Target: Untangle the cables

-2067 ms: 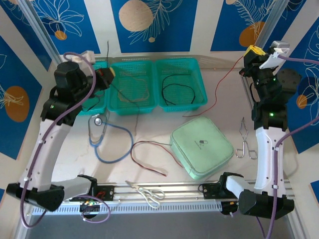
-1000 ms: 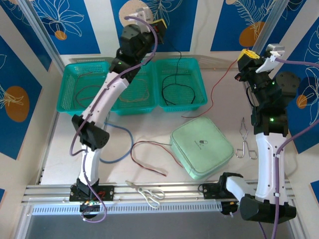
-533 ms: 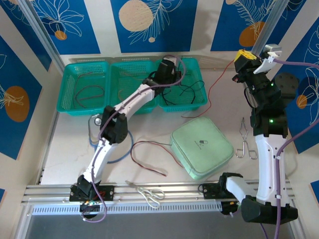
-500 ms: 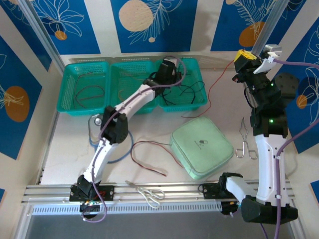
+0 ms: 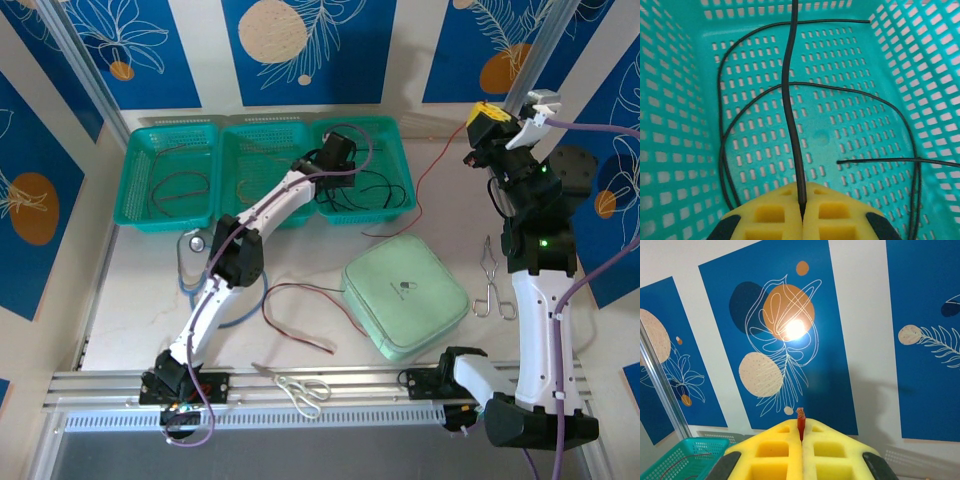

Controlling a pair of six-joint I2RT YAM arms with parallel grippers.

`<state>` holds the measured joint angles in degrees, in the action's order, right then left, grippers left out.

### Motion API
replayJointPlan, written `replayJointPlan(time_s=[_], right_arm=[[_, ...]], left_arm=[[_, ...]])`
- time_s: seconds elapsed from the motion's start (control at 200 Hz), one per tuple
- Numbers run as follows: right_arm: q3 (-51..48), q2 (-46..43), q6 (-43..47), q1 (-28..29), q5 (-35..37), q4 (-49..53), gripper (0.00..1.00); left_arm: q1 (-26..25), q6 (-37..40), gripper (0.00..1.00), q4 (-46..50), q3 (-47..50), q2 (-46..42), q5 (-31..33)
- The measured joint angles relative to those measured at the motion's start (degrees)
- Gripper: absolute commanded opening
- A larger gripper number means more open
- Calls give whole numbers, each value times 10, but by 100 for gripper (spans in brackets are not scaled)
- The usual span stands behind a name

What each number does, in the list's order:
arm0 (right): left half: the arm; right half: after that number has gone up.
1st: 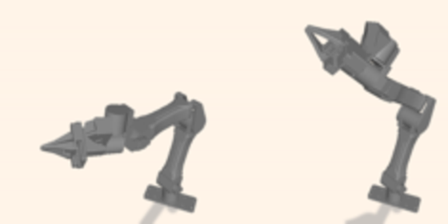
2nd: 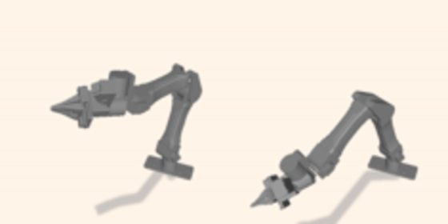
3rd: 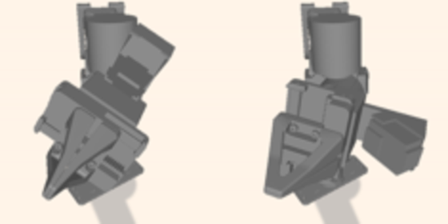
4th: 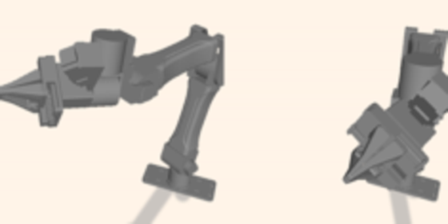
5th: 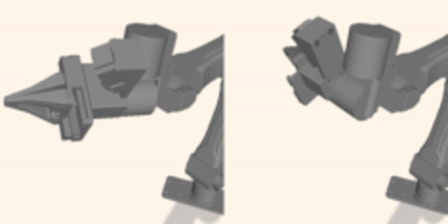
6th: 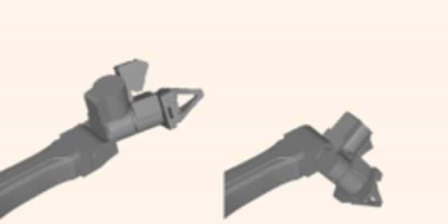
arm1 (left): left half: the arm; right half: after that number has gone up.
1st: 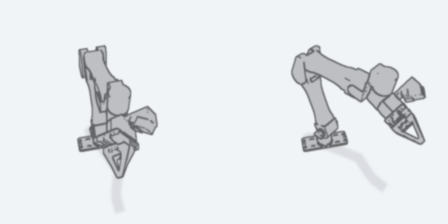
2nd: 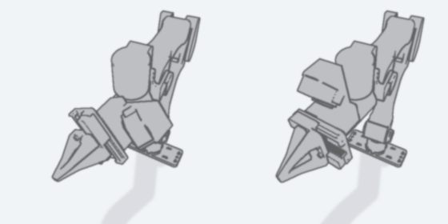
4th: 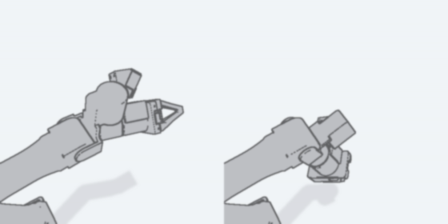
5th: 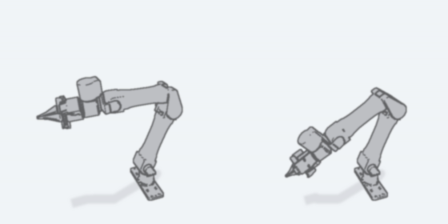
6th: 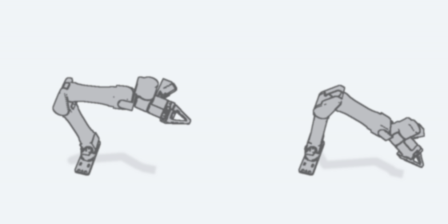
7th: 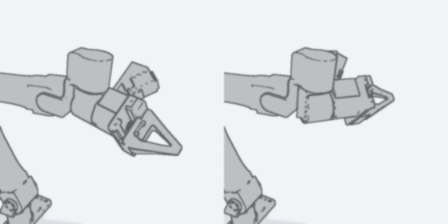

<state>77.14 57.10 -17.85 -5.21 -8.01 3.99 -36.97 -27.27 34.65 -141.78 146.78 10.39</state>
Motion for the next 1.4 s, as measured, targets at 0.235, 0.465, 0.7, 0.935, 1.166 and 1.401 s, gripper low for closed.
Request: replayJointPlan(time_s=[0.235,0.465,0.7,0.935,1.166,1.401], right_arm=[[0,0,0,3,0,0,0],[0,0,0,18,0,2,0],[0,2,0,31,0,2,0],[15,12,0,62,0,4,0],[38,11,3,123,16,1,0],[72,48,5,188,67,7,0]], left_arm=[[1,2,23,5,-13,11,-13],[1,-9,69,2,-10,12,-37],[0,-8,73,-26,48,-45,-39],[-1,-7,74,-40,85,-149,-48],[-3,-14,75,-23,177,-299,-78],[-12,-25,76,2,427,-518,-84]])
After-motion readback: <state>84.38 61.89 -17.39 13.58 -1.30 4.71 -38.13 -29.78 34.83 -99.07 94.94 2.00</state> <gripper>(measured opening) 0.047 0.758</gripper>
